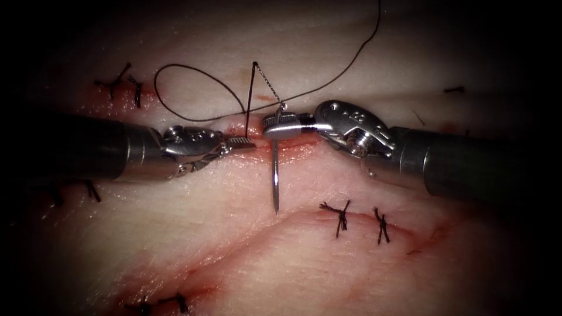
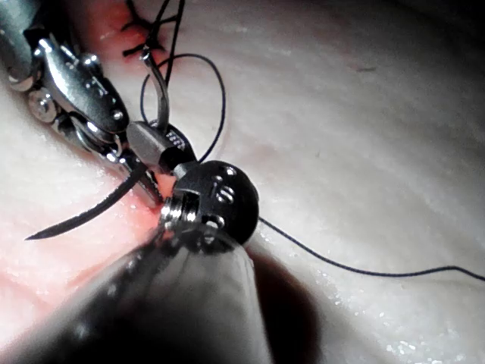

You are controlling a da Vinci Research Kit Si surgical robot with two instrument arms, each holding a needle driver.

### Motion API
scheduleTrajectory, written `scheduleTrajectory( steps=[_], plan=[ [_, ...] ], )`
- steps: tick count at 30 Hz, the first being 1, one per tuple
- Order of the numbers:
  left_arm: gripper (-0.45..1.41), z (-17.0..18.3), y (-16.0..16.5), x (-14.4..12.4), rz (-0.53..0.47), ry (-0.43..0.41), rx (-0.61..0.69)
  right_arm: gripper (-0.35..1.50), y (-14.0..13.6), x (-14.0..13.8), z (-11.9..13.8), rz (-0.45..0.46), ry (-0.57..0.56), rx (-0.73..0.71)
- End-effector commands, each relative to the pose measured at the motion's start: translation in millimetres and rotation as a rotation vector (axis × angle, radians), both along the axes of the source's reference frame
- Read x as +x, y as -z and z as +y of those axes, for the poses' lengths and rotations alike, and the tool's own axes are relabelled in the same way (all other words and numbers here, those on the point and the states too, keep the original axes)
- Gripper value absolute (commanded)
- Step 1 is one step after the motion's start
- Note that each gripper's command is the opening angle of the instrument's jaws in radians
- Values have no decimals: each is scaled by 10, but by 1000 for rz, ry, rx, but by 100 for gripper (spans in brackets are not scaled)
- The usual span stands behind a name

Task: Wound Closure
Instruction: Use the left gripper to open the wound.

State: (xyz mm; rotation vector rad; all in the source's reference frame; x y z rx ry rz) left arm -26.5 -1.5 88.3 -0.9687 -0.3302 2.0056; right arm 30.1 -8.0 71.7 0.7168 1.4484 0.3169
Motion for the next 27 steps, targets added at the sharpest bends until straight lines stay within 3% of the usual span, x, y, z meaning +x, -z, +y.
scheduleTrajectory(
  steps=[1, 6, 10, 17, 20, 22, 24, 27],
  plan=[
    [-43, 1, -6, -4, 16, 5, 1, -35, -1, 9, 7, 3, -1, -4],
    [-45, -4, -13, -2, 101, -34, -5, -35, -1, 9, 7, 2, -4, -4],
    [-45, -9, -21, -2, 215, -147, -23, -35, -1, 9, 8, -2, -10, -4],
    [-43, -20, -30, -6, 290, -310, 37, -35, -5, 11, 16, -14, -32, -5],
    [2, -18, -22, -10, 289, -335, 39, -35, -10, 17, 23, -16, -52, -49],
    [17, -17, -16, -14, 286, -344, 40, -35, -13, 21, 26, -12, -60, -79],
    [54, -17, -12, -17, 285, -344, 47, -35, -17, 24, 28, -7, -68, -103],
    [71, -15, -7, -23, 284, -354, 43, -35, -24, 28, 31, -2, -87, -155]
  ],
)
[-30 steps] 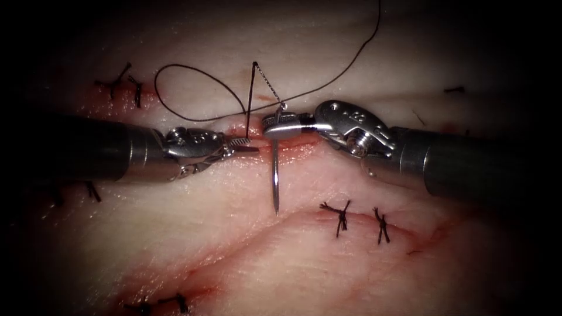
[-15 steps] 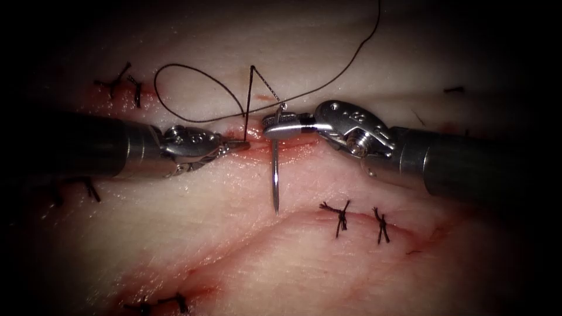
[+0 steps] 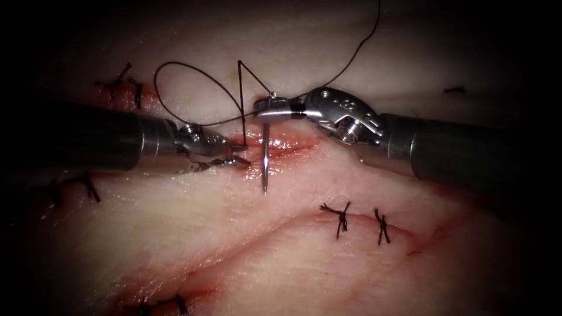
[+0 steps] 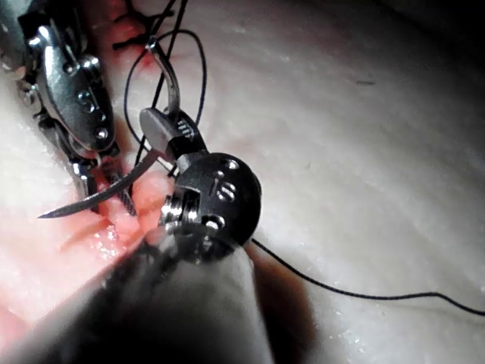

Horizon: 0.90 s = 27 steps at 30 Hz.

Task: Wound Closure
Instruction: Use the left gripper to open the wound, then throw the needle through the bottom of the wound with the right gripper.

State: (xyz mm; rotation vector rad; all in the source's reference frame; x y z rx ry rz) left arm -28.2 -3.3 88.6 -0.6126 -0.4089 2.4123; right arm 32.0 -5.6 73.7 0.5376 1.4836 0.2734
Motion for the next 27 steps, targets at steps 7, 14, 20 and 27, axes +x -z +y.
scheduleTrajectory(
  steps=[7, 14, 20, 27],
  plan=[
    [76, 3, -6, -7, -10, -1, -12, -35, -25, 5, 14, 1, -35, -105],
    [63, -2, -4, -8, -8, 1, -14, -35, -39, 4, 20, -52, -132, -165],
    [63, -4, -2, -13, -10, -2, -11, -35, -40, 14, 19, -65, -151, -183],
    [57, 1, 9, -13, -33, -1, -12, -35, -57, 22, 0, -79, -90, -211]
  ],
)
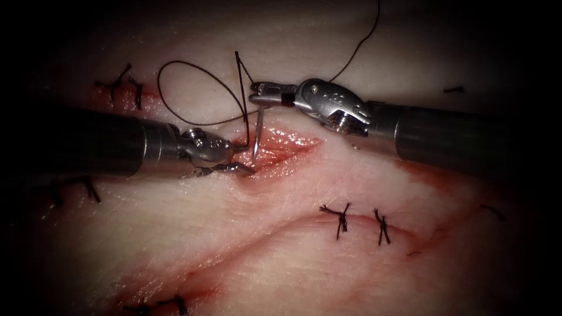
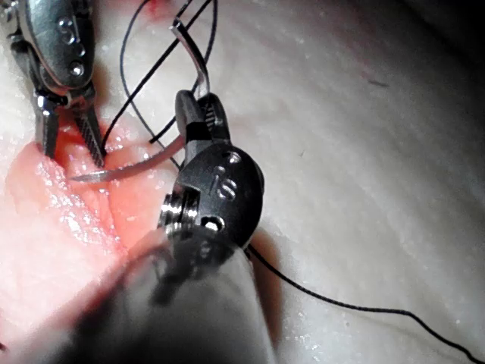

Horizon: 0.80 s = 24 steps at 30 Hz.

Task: Wound Closure
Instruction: Throw the needle through the bottom of the wound with the right gripper.

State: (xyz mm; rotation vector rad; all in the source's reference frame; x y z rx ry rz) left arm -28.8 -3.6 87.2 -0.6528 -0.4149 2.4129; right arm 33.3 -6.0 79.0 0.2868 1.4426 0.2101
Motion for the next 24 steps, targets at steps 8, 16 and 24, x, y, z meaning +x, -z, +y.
scheduleTrajectory(
  steps=[8, 16, 24],
  plan=[
    [47, 14, 36, -11, -8, 6, -40, -35, -7, 10, -4, -5, 23, 8],
    [17, 10, 89, -11, -31, 6, -81, -35, -7, 10, -2, -12, 17, 44],
    [-8, -32, 109, -5, -25, 4, -115, -35, -5, 11, -7, -27, 14, 138]
  ],
)
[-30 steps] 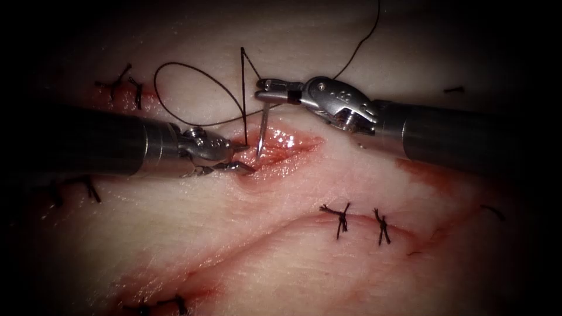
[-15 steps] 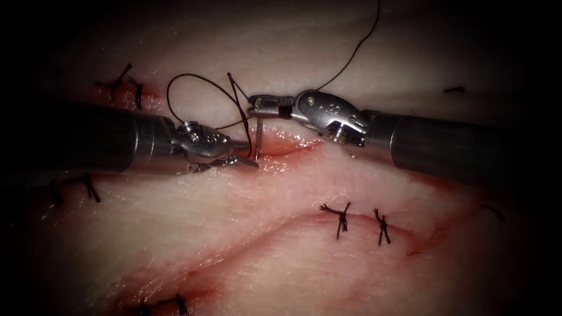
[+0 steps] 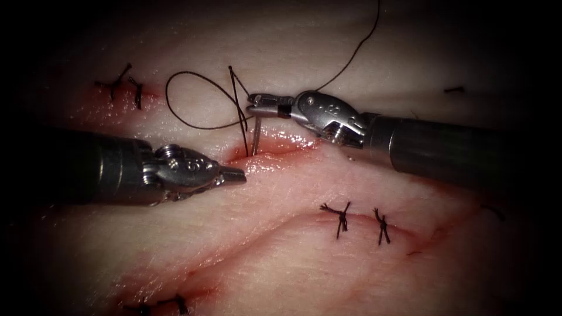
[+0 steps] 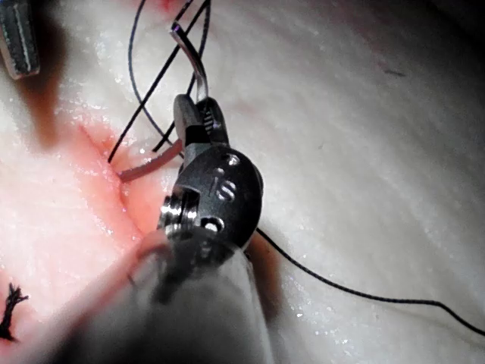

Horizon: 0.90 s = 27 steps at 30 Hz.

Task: Wound Closure
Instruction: Throw the needle through the bottom of the wound with the right gripper.

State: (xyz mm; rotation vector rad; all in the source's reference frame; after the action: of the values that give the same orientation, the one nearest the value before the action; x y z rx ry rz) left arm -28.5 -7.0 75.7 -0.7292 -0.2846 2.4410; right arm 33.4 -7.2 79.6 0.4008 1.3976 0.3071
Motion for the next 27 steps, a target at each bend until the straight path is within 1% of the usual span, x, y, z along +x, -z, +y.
scheduleTrajectory(
  steps=[1, 4, 8, 14, 17, 22, 24, 27],
  plan=[
    [-10, -3, -10, -8, -10, 0, 0, -35, 1, 10, 4, 6, 10, 12],
    [-13, -19, -27, -14, -6, -14, 10, -35, 1, 10, 1, 8, 40, 43],
    [-13, -28, -46, -20, -13, -35, 17, -35, 2, 10, -5, 3, 73, 101],
    [-15, -33, -51, -21, -12, -45, 22, -35, 4, 10, -5, -11, 73, 174],
    [-15, -34, -52, -21, -14, -46, 23, -35, 8, 10, 1, -26, 40, 187],
    [-15, -37, -55, -24, -14, -49, 25, -35, 17, 8, 16, -35, -29, 203],
    [-10, -39, -59, -26, -21, -57, 29, -35, 20, 6, 24, -41, -66, 206],
    [-10, -40, -63, -25, -22, -68, 25, -35, 20, 5, 28, -43, -86, 214]
  ],
)
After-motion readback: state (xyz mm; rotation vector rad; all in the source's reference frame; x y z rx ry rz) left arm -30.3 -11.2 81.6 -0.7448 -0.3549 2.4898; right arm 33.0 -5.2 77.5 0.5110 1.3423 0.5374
